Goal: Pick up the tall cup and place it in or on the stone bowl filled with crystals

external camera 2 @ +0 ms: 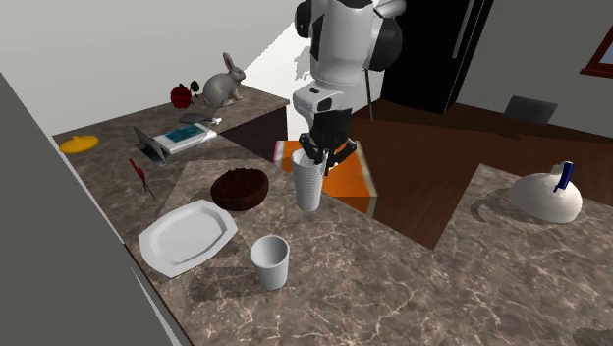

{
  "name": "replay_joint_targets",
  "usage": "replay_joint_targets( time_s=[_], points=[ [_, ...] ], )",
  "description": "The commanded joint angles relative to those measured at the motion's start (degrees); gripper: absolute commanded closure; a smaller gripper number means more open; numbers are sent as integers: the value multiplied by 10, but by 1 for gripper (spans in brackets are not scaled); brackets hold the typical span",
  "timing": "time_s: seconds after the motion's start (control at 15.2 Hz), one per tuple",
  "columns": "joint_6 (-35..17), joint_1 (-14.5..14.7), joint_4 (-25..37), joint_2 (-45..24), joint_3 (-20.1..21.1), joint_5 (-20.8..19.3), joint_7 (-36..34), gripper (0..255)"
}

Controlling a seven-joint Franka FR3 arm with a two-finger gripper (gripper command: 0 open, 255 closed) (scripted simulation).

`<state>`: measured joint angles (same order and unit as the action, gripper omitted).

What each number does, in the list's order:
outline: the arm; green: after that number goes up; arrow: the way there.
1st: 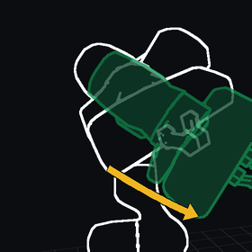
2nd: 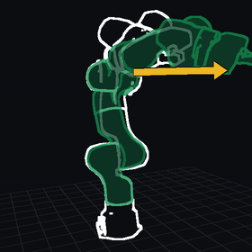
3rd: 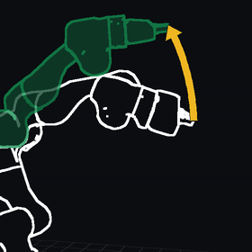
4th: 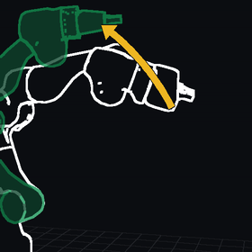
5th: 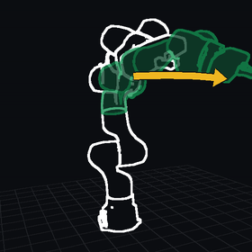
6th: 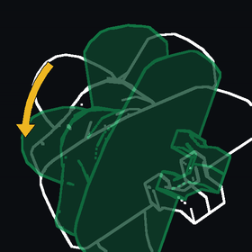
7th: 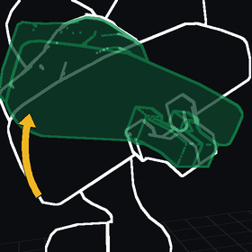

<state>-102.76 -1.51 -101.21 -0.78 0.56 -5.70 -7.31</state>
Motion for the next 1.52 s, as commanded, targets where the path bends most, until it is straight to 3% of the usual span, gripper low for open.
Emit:
replay_joint_targets(
  time_s=[0.0, 0.73, 1.45],
  points=[
    [2, -8, -20, 23, -8, 0, 17, 255],
    [8, -65, -129, 151, -79, -15, 141, 255],
    [33, -123, -156, 222, -172, -49, 283, 255]
  ],
)
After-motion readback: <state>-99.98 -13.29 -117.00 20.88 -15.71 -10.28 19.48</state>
